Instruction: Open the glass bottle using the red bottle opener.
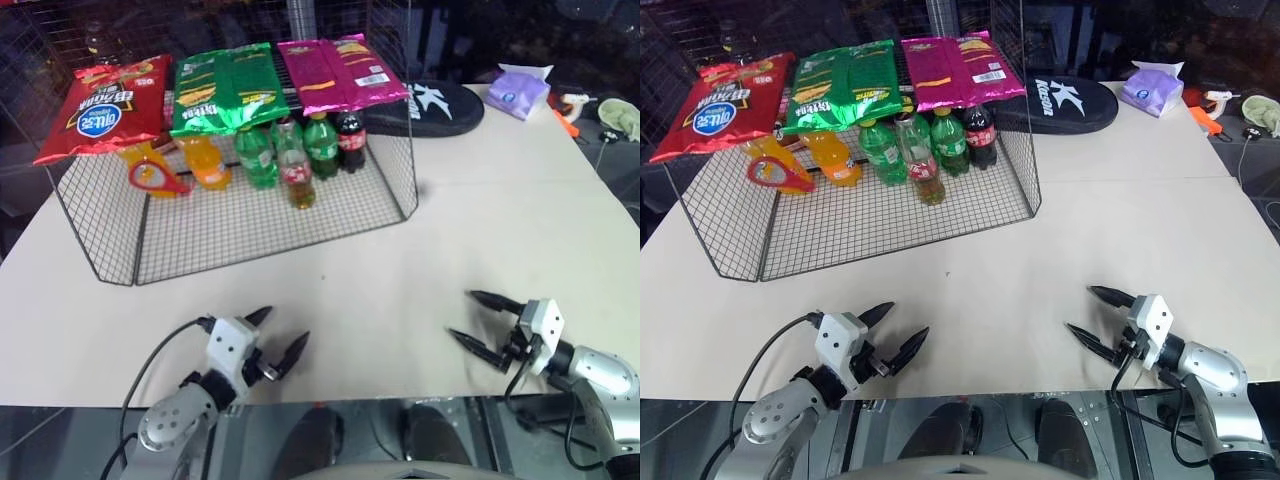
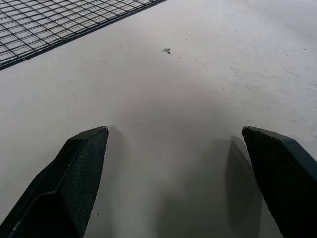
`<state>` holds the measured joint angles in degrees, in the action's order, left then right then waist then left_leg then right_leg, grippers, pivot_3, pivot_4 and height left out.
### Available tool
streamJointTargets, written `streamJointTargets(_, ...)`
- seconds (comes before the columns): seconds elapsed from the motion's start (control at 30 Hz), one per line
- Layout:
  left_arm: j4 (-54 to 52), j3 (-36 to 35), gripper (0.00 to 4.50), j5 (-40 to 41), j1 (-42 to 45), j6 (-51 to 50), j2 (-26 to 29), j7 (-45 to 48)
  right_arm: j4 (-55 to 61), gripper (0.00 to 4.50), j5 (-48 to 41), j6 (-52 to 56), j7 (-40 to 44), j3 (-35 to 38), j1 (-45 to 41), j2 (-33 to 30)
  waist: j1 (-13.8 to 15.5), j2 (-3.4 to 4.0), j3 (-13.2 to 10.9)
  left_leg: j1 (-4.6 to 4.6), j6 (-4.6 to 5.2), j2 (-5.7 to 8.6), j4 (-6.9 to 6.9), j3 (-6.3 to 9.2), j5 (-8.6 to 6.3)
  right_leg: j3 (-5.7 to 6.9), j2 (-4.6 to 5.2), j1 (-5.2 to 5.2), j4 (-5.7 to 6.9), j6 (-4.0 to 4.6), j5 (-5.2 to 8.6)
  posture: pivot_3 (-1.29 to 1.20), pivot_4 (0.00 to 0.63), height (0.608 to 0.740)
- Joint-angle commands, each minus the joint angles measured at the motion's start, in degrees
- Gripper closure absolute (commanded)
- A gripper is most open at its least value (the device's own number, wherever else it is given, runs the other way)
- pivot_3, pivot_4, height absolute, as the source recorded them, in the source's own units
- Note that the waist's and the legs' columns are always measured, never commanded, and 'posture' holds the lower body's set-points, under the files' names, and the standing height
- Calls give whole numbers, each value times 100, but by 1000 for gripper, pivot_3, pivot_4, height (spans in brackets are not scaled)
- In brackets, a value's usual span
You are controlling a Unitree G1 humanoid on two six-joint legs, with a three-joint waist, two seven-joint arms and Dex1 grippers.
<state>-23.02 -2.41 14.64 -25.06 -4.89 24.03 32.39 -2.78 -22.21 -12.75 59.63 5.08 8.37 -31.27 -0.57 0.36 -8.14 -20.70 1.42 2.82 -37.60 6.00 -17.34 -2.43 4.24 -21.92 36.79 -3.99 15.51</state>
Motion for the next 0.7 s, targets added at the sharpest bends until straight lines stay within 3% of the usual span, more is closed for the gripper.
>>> streamJointTargets(0.03,48,-86,0,-33,17,40,32,-2,-50,211,-27,-42,10,120,38,-45,0,0,0,0,0,0,0,0,0,0,0,0,0,0,0,0,150,740)
streamJointTargets(0.7,266,9,0,-41,250,152,-18,-1,-44,211,-8,-29,-71,125,-65,-17,7,-1,1,2,-1,2,0,0,1,0,0,0,2,0,-1,0,150,740)
